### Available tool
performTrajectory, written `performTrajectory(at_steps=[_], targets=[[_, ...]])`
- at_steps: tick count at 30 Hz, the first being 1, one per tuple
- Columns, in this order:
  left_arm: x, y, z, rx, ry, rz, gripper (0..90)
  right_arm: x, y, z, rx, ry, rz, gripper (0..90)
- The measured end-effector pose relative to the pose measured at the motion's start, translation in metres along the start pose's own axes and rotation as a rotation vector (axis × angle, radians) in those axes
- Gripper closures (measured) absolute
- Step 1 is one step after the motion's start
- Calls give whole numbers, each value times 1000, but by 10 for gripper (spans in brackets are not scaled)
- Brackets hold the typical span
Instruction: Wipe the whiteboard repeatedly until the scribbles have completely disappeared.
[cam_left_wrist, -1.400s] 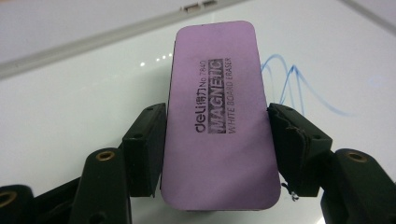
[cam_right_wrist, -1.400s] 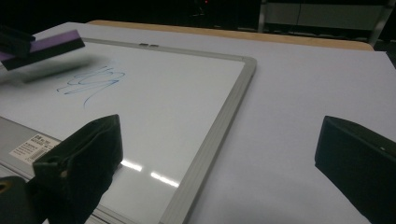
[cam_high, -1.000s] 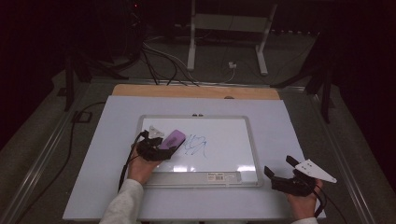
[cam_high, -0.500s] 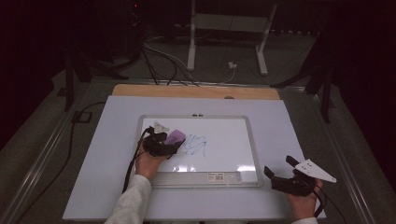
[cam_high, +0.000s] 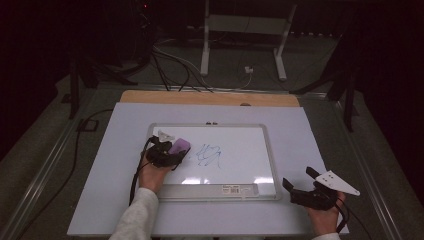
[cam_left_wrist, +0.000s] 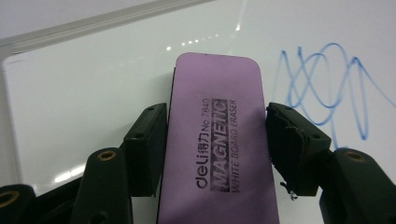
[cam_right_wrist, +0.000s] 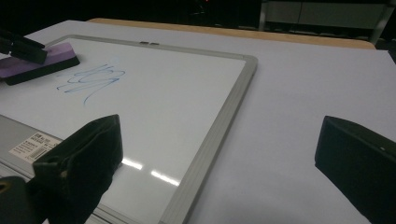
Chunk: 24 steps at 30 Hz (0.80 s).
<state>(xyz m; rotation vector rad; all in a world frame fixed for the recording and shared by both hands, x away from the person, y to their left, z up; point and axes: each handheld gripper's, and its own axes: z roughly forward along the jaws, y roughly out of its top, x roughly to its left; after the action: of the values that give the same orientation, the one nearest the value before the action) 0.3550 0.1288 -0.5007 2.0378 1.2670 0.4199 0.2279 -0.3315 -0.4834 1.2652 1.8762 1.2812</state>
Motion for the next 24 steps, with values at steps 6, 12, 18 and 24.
performTrajectory(at_steps=[6, 12, 18, 24], targets=[[-22, -1, 2, 4, -50, 50, 419, 0, 0, 0, 1, 2, 1, 12], [-31, -2, 1, 8, -84, 80, 419, 0, 0, 0, -3, 1, 2, 12], [-7, -3, -2, 2, 2, 10, 420, -1, 0, -1, -2, 0, 2, 11], [-11, -3, -2, 3, 3, 10, 420, 1, 0, 1, 3, 4, 0, 12]])
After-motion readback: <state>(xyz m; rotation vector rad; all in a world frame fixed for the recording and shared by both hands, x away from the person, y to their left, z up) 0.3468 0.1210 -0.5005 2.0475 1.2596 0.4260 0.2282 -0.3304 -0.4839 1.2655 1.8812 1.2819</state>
